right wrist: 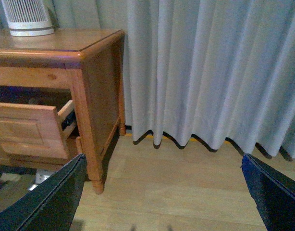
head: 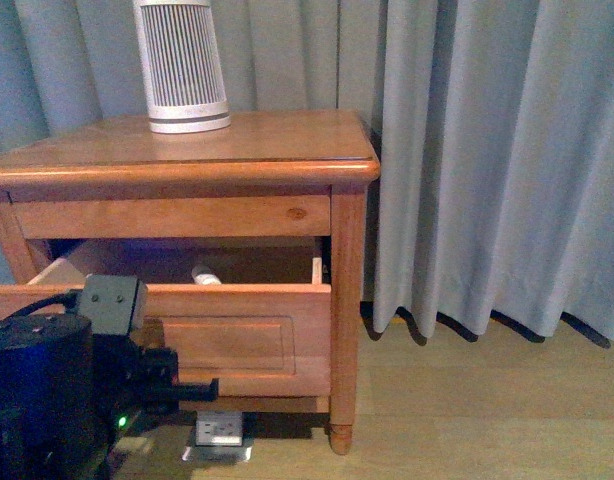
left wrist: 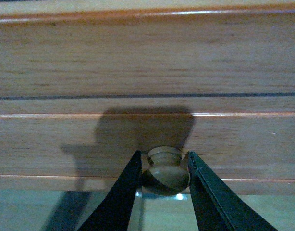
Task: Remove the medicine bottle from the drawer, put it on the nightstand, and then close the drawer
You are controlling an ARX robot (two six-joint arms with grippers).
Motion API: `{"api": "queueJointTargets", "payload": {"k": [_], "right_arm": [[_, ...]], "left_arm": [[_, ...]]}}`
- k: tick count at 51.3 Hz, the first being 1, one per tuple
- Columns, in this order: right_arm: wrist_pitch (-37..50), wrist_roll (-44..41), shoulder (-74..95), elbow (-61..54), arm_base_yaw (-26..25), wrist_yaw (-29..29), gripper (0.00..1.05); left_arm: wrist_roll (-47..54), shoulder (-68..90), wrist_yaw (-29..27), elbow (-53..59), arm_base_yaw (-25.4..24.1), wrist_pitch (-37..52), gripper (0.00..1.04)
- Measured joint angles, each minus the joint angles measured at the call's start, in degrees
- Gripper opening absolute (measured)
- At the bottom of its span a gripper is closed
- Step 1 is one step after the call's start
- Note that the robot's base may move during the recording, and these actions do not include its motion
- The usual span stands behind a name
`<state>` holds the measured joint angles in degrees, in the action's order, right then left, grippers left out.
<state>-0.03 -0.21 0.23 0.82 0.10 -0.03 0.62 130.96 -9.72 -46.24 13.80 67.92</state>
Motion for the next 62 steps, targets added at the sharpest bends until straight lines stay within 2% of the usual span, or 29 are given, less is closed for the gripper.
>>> {"api": "queueJointTargets", "payload": {"k": [13, 21, 38, 45, 62], "right_arm": [[0.0, 0.0, 0.0, 0.0, 0.0, 0.0, 0.98], [0.0, 0.0, 0.0, 0.0, 0.0, 0.0, 0.98], [0.0, 0.0, 0.0, 0.0, 0.0, 0.0, 0.98], [0.0, 0.0, 0.0, 0.0, 0.0, 0.0, 0.98], [0.0, 0.0, 0.0, 0.0, 0.0, 0.0, 0.98]], "left_arm": [[-1.1, -10.8, -3.6, 18.2, 3.3, -0.3, 0.25], [-3.5, -12.1, -4.3, 20.5, 4.4, -1.2, 0.25], [-5.4, -16.9, -1.0, 25.1, 5.1, -5.4, 0.72], [-4.1, -29.2, -0.7, 25.5, 2.3, -13.8, 0.98], [1.8, -60.7, -0.2, 23.3, -2.5, -33.1, 0.98]]}}
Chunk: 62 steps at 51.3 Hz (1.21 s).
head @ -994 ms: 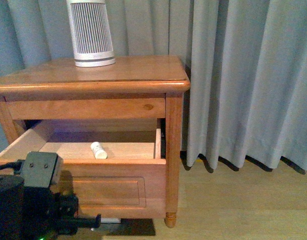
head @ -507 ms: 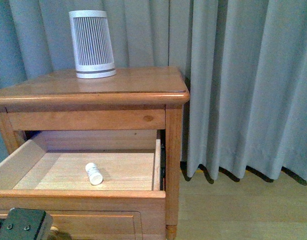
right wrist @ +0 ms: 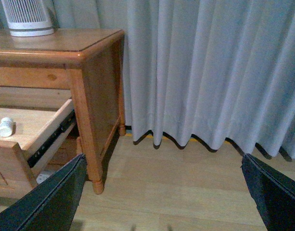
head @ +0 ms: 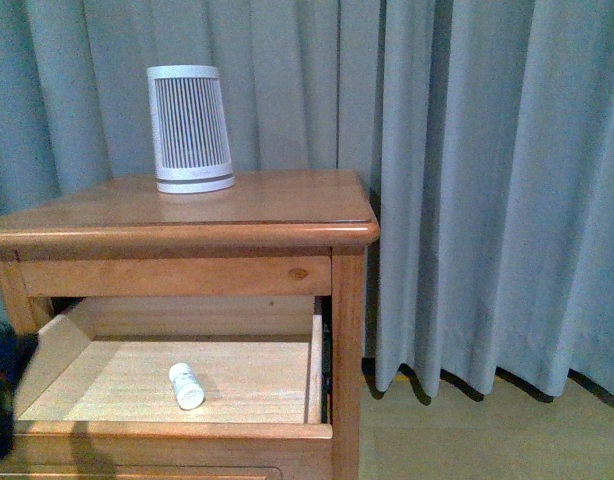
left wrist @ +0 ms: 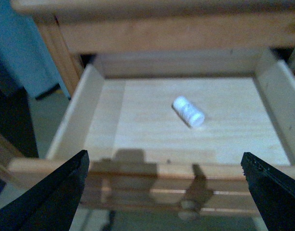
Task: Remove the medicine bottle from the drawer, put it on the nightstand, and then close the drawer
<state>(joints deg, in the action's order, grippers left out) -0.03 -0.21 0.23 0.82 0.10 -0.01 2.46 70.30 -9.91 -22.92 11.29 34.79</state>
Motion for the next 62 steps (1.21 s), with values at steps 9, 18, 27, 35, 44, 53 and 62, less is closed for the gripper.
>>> {"api": "queueJointTargets", "payload": {"k": [9, 18, 27, 35, 44, 53, 62], "right_arm": [[0.0, 0.0, 0.0, 0.0, 0.0, 0.0, 0.98], [0.0, 0.0, 0.0, 0.0, 0.0, 0.0, 0.98], [0.0, 0.0, 0.0, 0.0, 0.0, 0.0, 0.98], [0.0, 0.0, 0.0, 0.0, 0.0, 0.0, 0.98], [0.0, 0.0, 0.0, 0.0, 0.0, 0.0, 0.98], [0.0, 0.0, 0.0, 0.0, 0.0, 0.0, 0.98], [0.0, 0.0, 0.0, 0.0, 0.0, 0.0, 0.98]], "left_arm": [[0.9, -18.1, -4.0, -0.1, -0.1, -11.8, 0.98], [1.3, -39.3, -11.2, 1.6, 4.6, -26.6, 0.98], [-1.4, -55.2, -16.9, 6.5, 10.4, -39.6, 0.98], [-4.8, -58.7, -14.5, 11.3, 9.6, -40.0, 0.95], [-3.5, -65.8, 3.0, 18.6, -2.9, -35.1, 0.6], [-3.1, -67.4, 9.6, 19.6, -10.8, -35.1, 0.21], [-3.0, -69.7, 9.8, 22.3, -11.0, -35.0, 0.03]]}}
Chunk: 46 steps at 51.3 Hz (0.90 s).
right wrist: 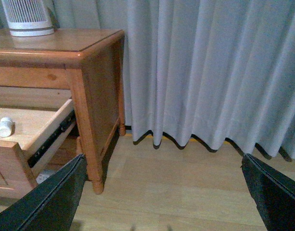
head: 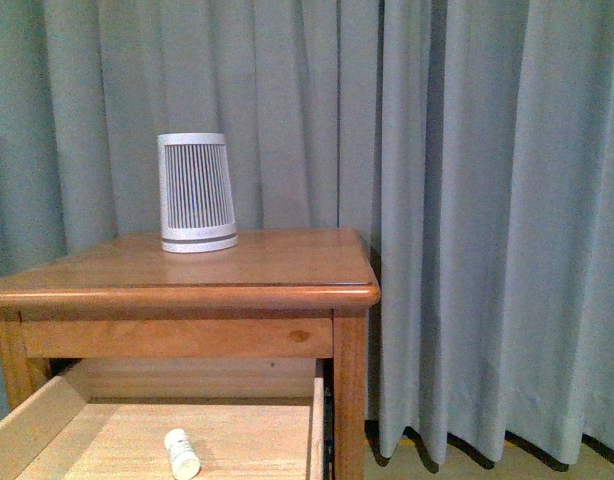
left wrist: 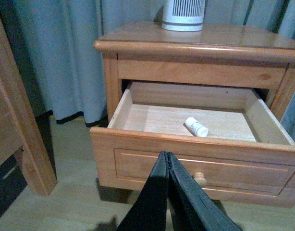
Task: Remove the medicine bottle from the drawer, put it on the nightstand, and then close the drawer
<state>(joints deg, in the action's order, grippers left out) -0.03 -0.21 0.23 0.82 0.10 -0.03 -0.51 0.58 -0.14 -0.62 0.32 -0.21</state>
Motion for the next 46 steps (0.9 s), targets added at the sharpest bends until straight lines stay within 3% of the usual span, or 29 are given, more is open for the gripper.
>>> {"api": "queueJointTargets", "payload": {"k": [17, 40, 44, 46], "right_arm": [[0.0, 0.0, 0.0, 0.0, 0.0, 0.0, 0.98], [0.0, 0.0, 0.0, 0.0, 0.0, 0.2, 0.98], [0.0, 0.0, 0.0, 0.0, 0.0, 0.3, 0.98], [0.0, 0.0, 0.0, 0.0, 0.0, 0.1, 0.98]], "left_arm": [[0.0, -0.2, 0.0, 0.1, 0.0, 0.0, 0.04], [0.1, -0.3, 0.2, 0.1, 0.0, 0.0, 0.88], [0.3, -0.3, 0.1, 0.0, 0.0, 0.0, 0.99], [0.3, -0.3, 0.1, 0.1, 0.0, 0.0, 0.99]]}}
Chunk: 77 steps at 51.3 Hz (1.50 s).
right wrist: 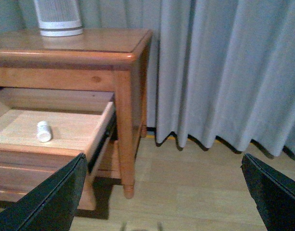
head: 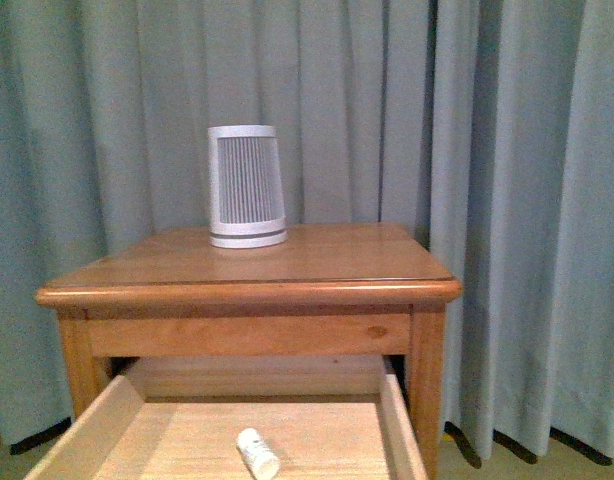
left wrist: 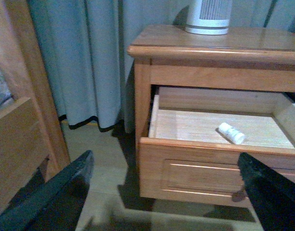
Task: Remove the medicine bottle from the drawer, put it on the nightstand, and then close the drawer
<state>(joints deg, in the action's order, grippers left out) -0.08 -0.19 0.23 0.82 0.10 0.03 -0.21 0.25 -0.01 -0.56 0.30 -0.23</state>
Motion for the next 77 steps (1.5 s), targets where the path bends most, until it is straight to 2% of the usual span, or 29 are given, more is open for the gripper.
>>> {"api": "queueJointTargets", "payload": {"k": [16, 17, 18, 21, 24, 25, 27, 32, 43, 50, 57, 77], "right_arm": [[0.0, 0.1, 0.0, 0.0, 0.0, -0.3, 0.98], [0.3, -0.3, 0.3, 0.0, 0.5, 2.1, 0.98], [2.2, -1.2, 2.0, 0.0, 2.5, 8.3, 0.98], [8.1, -2.1, 8.9, 0.3, 5.3, 19.4, 0.98], [15.2, -2.2, 20.5, 2.5, 5.4, 24.8, 0.98], [17.6, -2.0, 26.1, 4.5, 5.3, 25.0, 0.98], [20.3, -1.7, 34.8, 8.6, 5.6, 23.9, 0.98], [19.9, -0.2, 52.9, 19.8, 6.4, 21.5, 0.98], [10.4, 3.0, 77.8, 39.0, 10.2, 15.3, 0.98], [7.8, 3.0, 90.5, 48.9, 13.4, 14.2, 0.98], [6.5, 3.0, 102.1, 56.5, 15.5, 12.3, 0.98], [7.0, 2.4, 118.8, 70.1, 16.3, 10.4, 0.98]], "left_arm": [[0.0, -0.1, -0.2, 0.0, 0.0, 0.0, 0.98], [0.0, -0.1, -0.2, 0.0, 0.0, 0.0, 0.98], [0.0, -0.1, -0.2, 0.0, 0.0, 0.0, 0.98], [0.0, -0.1, -0.2, 0.0, 0.0, 0.0, 0.98], [0.0, -0.1, -0.1, 0.0, 0.0, 0.0, 0.98], [0.0, -0.1, -0.1, 0.0, 0.0, 0.0, 0.98], [0.0, -0.1, -0.1, 0.0, 0.0, 0.0, 0.98], [0.0, -0.1, -0.1, 0.0, 0.0, 0.0, 0.98], [0.0, -0.1, -0.1, 0.0, 0.0, 0.0, 0.98], [0.0, -0.1, -0.1, 0.0, 0.0, 0.0, 0.98], [0.0, -0.1, -0.1, 0.0, 0.0, 0.0, 0.98], [0.0, -0.1, -0.1, 0.0, 0.0, 0.0, 0.98]]}}
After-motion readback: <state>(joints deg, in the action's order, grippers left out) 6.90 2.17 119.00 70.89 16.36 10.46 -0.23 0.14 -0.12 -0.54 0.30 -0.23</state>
